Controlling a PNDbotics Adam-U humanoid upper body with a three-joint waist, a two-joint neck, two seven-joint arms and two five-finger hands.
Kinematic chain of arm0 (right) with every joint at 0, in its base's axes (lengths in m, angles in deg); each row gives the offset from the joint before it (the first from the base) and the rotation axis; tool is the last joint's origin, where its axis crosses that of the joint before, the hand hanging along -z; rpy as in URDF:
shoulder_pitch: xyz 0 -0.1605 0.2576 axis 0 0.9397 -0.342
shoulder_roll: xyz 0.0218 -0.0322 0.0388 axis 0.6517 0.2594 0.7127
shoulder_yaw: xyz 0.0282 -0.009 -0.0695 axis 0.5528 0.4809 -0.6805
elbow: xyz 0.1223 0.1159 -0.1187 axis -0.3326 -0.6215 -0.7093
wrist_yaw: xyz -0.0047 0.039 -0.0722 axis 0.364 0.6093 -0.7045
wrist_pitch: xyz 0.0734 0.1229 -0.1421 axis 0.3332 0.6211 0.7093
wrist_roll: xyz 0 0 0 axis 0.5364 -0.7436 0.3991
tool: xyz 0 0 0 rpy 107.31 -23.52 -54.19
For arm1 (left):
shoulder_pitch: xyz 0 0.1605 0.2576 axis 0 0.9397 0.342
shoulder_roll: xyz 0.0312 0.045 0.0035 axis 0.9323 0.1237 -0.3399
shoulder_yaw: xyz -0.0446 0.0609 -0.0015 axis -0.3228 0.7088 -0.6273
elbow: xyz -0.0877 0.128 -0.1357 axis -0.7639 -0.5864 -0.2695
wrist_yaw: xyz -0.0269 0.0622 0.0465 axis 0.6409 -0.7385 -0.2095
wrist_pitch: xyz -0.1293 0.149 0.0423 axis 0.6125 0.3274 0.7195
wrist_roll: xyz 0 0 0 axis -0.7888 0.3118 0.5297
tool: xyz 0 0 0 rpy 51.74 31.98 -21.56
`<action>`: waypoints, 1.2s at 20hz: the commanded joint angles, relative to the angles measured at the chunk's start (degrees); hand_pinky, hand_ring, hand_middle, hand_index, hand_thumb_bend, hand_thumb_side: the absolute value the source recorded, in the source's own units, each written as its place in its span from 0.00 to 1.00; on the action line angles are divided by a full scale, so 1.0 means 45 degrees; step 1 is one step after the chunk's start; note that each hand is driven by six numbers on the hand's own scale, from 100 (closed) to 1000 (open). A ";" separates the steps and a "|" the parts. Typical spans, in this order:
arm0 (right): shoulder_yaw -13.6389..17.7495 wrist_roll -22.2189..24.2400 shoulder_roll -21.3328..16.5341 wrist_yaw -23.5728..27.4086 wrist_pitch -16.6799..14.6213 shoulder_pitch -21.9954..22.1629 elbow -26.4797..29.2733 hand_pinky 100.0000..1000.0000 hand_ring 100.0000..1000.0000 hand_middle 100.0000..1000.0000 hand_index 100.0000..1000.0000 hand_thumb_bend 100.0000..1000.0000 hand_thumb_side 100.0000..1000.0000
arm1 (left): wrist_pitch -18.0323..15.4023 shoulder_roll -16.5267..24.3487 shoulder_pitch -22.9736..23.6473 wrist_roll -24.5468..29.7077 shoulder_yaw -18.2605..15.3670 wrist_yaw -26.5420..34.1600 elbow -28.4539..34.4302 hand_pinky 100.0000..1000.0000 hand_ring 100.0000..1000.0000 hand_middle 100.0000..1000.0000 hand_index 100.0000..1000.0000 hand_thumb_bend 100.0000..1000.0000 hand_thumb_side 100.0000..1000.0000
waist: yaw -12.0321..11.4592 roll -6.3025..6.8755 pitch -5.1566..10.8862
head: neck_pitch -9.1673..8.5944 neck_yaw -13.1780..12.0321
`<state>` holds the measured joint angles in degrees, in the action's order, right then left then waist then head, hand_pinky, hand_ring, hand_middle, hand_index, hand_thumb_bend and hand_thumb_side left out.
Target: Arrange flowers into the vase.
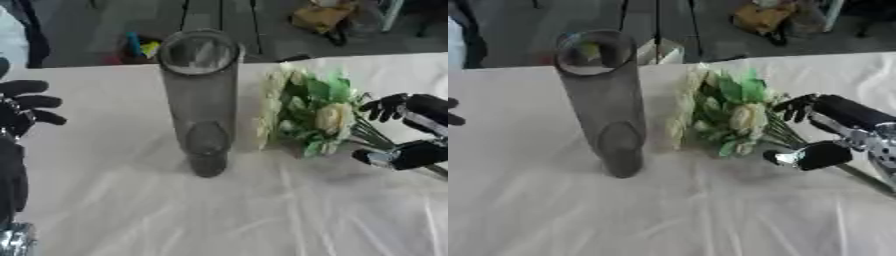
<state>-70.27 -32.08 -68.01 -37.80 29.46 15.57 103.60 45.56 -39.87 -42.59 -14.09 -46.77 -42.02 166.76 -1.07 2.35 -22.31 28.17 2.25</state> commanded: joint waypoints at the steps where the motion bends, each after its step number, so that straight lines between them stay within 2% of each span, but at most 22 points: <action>1: 0.0066 -0.0087 -0.0206 -0.0089 -0.0009 -0.0186 -0.0128 0.69 0.68 0.66 0.88 0.39 0.59 | -0.0012 0.0037 -0.0135 0.0078 0.0149 0.0016 0.0232 0.45 0.58 0.61 0.92 0.00 1.00 | 0.0006 0.0111 0.0029 | -0.0135 0.0051; 7: 0.0069 -0.0520 -0.0123 -0.0308 0.0077 -0.0242 -0.0630 0.67 0.66 0.62 0.86 0.34 0.56 | -0.0006 0.0018 -0.0130 0.0097 0.0163 -0.0003 0.0232 0.45 0.58 0.61 0.92 0.00 1.00 | -0.0010 0.0139 -0.0011 | -0.0179 0.0092; 8: 0.0067 -0.0595 -0.0115 -0.0351 0.0079 -0.0237 -0.0711 0.67 0.65 0.62 0.86 0.33 0.50 | -0.0006 0.0018 -0.0132 0.0095 0.0162 -0.0007 0.0232 0.45 0.58 0.61 0.92 0.00 1.00 | -0.0015 0.0143 -0.0017 | -0.0175 0.0094; 9: 0.0068 -0.0662 -0.0106 -0.0393 0.0075 -0.0230 -0.0787 0.67 0.65 0.61 0.86 0.34 0.55 | -0.0008 0.0018 -0.0135 0.0092 0.0161 -0.0010 0.0232 0.45 0.58 0.61 0.92 0.00 1.00 | -0.0020 0.0149 -0.0027 | -0.0175 0.0099; 19: 0.0004 -0.0790 -0.0048 -0.0508 -0.0137 -0.0213 -0.1239 0.66 0.64 0.60 0.84 0.32 0.49 | -0.0007 -0.0012 -0.0142 0.0135 0.0184 -0.0020 0.0232 0.45 0.58 0.62 0.92 0.00 1.00 | -0.0036 0.0180 -0.0101 | -0.0208 0.0145; 24: -0.0025 -0.1030 -0.0001 -0.0569 -0.0148 -0.0262 -0.1382 0.63 0.60 0.55 0.81 0.29 0.49 | 0.0006 -0.0023 -0.0134 0.0142 0.0192 -0.0015 0.0232 0.45 0.58 0.62 0.92 0.00 1.00 | -0.0051 0.0194 -0.0123 | -0.0216 0.0184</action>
<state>-70.60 -36.31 -66.84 -39.89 28.79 15.04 97.31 45.57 -40.36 -42.67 -13.65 -46.54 -42.02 166.76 -1.27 2.50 -23.03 27.90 2.95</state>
